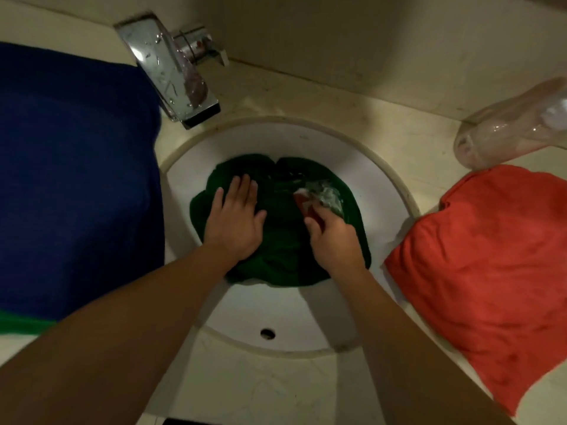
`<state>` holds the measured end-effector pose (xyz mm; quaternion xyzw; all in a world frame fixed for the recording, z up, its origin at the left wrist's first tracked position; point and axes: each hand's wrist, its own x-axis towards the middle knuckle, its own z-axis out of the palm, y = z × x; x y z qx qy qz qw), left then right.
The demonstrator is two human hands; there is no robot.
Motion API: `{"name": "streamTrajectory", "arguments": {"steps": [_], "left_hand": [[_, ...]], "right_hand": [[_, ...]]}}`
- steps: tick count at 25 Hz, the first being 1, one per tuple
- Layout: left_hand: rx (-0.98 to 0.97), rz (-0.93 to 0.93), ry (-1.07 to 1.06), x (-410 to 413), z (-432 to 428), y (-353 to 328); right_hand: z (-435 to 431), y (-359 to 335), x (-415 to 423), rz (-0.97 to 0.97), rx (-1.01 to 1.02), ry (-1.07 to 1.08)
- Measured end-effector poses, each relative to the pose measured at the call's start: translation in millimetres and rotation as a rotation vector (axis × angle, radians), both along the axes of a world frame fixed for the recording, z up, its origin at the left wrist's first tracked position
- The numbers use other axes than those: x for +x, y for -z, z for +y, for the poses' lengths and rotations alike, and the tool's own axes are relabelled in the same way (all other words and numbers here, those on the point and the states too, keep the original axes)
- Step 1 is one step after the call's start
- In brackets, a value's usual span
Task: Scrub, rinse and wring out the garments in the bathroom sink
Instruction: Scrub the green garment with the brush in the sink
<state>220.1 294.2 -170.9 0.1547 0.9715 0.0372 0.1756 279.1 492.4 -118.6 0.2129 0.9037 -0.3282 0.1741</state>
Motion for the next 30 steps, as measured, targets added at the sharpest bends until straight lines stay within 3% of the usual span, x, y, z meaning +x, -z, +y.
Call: {"name": "streamTrajectory", "arguments": {"steps": [6,9,12,14,16,20,22,24,26,28,30], "left_hand": [[0.090,-0.029,0.004,28,-3,16],[0.086,-0.028,0.011,8,-1,22],[-0.029,0.030,-0.022,17,-10,21],[-0.076,0.029,-0.067,26,-13,19],[-0.084,0.014,-0.090,25,-13,18],[-0.099,-0.006,-0.078,26,-17,13],[-0.101,-0.018,-0.077,29,-16,9],[-0.102,-0.019,-0.072,31,-13,10],[-0.098,-0.019,-0.076,30,-15,11],[-0.113,-0.020,-0.052,26,-20,13],[-0.124,-0.033,-0.032,25,-27,13]], "right_hand": [[31,13,-17,-0.021,0.154,-0.044],[29,14,-49,-0.036,0.131,-0.073],[-1,10,-39,0.062,-0.020,-0.058],[-31,8,-16,0.076,-0.128,-0.227],[-26,11,-6,0.020,-0.067,-0.369],[60,14,-10,-0.127,0.198,-0.055],[52,6,-8,-0.125,0.189,0.066],[-1,3,-6,-0.036,0.037,0.051],[-47,11,8,0.027,-0.104,-0.110],[-36,14,13,-0.013,-0.047,-0.183],[13,12,12,-0.104,0.119,-0.075]]}}
